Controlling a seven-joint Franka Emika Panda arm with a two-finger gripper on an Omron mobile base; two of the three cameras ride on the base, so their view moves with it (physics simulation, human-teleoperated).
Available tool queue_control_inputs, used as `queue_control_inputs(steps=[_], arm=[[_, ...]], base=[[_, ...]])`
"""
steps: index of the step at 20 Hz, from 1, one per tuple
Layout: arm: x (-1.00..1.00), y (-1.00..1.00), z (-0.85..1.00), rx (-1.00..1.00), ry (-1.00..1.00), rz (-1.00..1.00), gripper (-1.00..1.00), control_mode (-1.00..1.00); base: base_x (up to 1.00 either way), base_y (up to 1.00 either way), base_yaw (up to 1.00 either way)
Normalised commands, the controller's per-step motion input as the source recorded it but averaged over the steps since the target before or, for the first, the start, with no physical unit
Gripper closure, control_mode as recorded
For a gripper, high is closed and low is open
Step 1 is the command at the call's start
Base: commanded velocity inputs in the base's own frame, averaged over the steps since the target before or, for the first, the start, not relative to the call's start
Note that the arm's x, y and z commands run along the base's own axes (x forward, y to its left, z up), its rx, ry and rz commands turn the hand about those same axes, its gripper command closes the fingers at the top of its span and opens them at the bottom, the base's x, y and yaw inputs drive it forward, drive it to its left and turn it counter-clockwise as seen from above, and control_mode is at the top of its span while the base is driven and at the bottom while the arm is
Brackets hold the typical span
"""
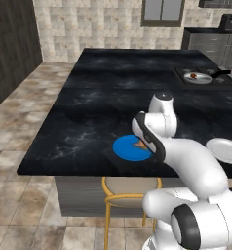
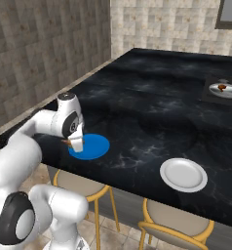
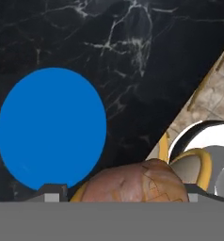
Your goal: Take the chicken drumsticks from the pan and place one on each plate on the dining counter.
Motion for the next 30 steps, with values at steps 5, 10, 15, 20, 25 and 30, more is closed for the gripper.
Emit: queue_control_inputs(steps=[5, 10, 15, 20, 25, 30], arm=[[0.6, 0.01, -0.59, -0.01, 0.0, 0.04, 1.0, -1.0], [0.57, 0.03, -0.53, -0.01, 0.0, 0.02, 1.0, -1.0], [0.62, 0.0, -0.31, 0.0, 0.0, 0.02, 1.0, -1.0], [0.44, 0.04, -0.37, 0.0, 0.0, 0.01, 1.0, -1.0], [0.25, 0.09, -0.43, -0.02, 0.0, 0.02, 1.0, -1.0], [0.19, 0.08, -0.33, -0.02, 0.0, 0.01, 1.0, -1.0]], base=[[0.0, 0.0, 0.0], [0.0, 0.0, 0.0], [0.0, 0.0, 0.0], [0.0, 0.0, 0.0], [0.0, 0.0, 0.0], [0.0, 0.0, 0.0]])
